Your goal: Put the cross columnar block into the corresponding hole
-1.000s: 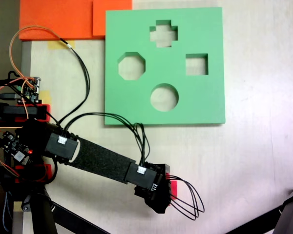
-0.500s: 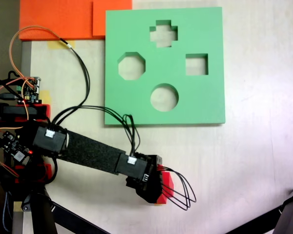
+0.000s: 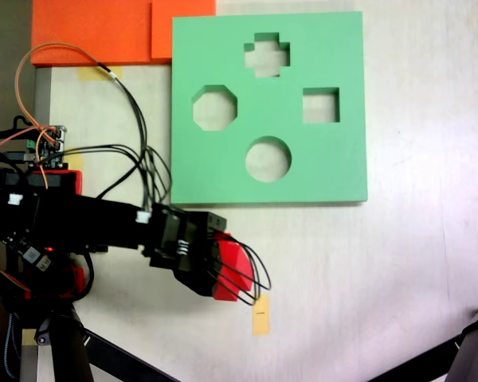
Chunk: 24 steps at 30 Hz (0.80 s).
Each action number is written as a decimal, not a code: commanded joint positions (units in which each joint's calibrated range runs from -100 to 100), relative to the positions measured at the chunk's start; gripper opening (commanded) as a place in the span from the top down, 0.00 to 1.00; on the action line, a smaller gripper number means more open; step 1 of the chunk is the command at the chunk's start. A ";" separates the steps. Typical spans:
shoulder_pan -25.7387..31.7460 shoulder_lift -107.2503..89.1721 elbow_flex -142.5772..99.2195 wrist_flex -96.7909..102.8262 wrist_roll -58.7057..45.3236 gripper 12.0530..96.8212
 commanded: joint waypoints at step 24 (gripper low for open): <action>29.55 30.75 8.80 46.32 28.13 0.62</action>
